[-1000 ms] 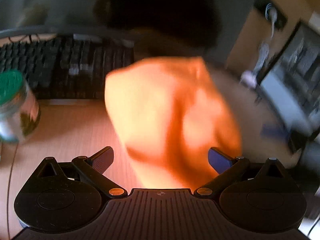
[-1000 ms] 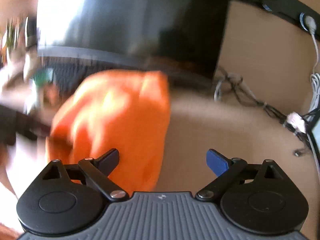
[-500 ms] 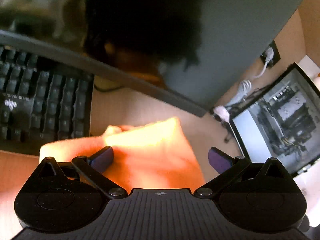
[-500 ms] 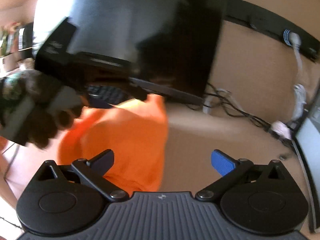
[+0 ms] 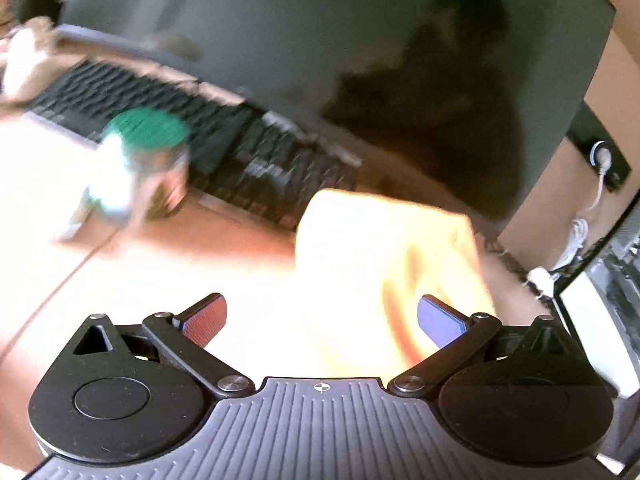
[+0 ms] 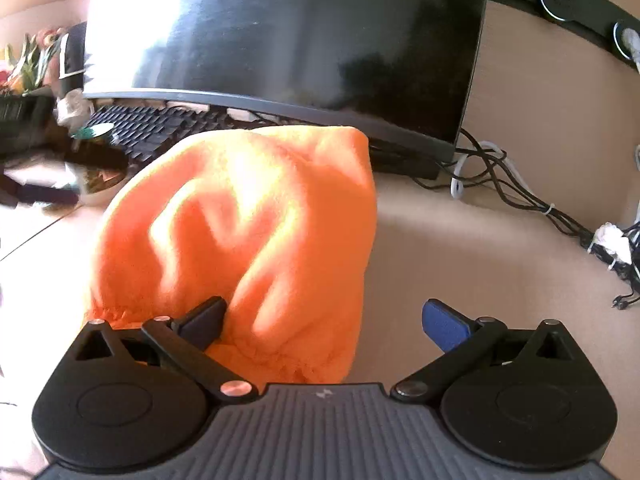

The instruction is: Fold clothes

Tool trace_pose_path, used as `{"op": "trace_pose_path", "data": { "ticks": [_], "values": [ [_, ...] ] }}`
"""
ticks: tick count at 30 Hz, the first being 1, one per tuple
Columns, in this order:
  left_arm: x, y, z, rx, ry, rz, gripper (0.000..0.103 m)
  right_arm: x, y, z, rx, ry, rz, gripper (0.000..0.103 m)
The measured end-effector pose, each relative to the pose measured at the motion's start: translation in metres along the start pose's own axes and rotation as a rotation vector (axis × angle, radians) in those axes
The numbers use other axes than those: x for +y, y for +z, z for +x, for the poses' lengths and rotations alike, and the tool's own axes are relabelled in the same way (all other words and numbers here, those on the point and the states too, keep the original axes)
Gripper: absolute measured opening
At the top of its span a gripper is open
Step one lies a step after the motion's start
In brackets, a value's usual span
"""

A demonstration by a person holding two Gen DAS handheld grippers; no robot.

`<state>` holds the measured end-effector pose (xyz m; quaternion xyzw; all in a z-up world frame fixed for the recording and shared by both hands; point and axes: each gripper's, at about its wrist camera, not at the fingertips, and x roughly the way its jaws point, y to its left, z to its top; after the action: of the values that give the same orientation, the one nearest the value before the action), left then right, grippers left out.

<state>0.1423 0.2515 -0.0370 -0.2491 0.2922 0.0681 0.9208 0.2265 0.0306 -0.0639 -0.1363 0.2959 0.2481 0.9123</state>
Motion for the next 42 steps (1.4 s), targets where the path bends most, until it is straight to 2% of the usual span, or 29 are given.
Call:
{"op": "trace_pose_path", "data": {
  "ticks": [4,9,12,14,17,18,20,22,24,26,28,30,34,38,40,42],
  "values": [
    [-0.018,-0.031,-0.028,-0.004,0.096,0.035,0.103,-0.016,-0.008,-0.031,-0.011,0.044,0.001,0.103],
    [-0.036,-0.065,-0.060,-0.023,0.226,0.059,0.103,-0.042,-0.021,-0.061,-0.016,0.077,0.101,0.103],
    [-0.050,-0.076,-0.073,-0.034,0.264,0.063,0.103,-0.048,-0.026,-0.077,-0.036,0.086,0.117,0.103],
    [-0.059,-0.078,-0.075,0.000,0.281,0.071,0.103,-0.048,-0.026,-0.079,-0.047,0.058,0.095,0.103],
    [-0.072,-0.076,-0.072,0.052,0.296,0.124,0.103,-0.048,-0.025,-0.077,-0.055,0.014,0.066,0.103],
    [-0.076,-0.075,-0.065,0.066,0.294,0.171,0.103,-0.049,-0.024,-0.072,-0.045,0.012,0.065,0.103],
    [-0.084,-0.073,-0.051,0.093,0.291,0.267,0.103,-0.047,-0.021,-0.056,-0.009,0.036,0.054,0.103],
    [-0.085,-0.072,-0.030,0.107,0.329,0.361,0.103,-0.038,-0.019,-0.037,0.028,0.068,0.014,0.103],
    [-0.082,-0.066,-0.005,0.144,0.362,0.414,0.103,-0.026,-0.014,-0.024,0.025,0.060,-0.036,0.103],
    [-0.074,-0.052,0.004,0.162,0.353,0.382,0.103,-0.017,-0.007,-0.018,-0.007,0.037,-0.053,0.103],
    [-0.066,-0.036,0.004,0.144,0.323,0.318,0.103,-0.019,0.001,-0.023,-0.060,0.013,-0.017,0.103],
    [-0.065,-0.032,0.013,0.164,0.313,0.329,0.103,-0.021,0.006,-0.024,-0.087,-0.020,-0.003,0.103],
    [-0.065,-0.033,0.030,0.204,0.295,0.357,0.103,-0.034,-0.001,-0.028,-0.055,0.037,0.074,0.103],
    [-0.061,-0.035,0.035,0.224,0.278,0.337,0.103,-0.048,-0.009,-0.032,-0.017,0.102,0.155,0.103],
    [-0.059,-0.033,0.035,0.229,0.272,0.331,0.103,-0.056,-0.009,-0.045,-0.053,0.148,0.208,0.103],
    [-0.059,-0.032,0.036,0.234,0.269,0.328,0.103,-0.058,-0.005,-0.052,-0.087,0.148,0.200,0.103]
  ]
}}
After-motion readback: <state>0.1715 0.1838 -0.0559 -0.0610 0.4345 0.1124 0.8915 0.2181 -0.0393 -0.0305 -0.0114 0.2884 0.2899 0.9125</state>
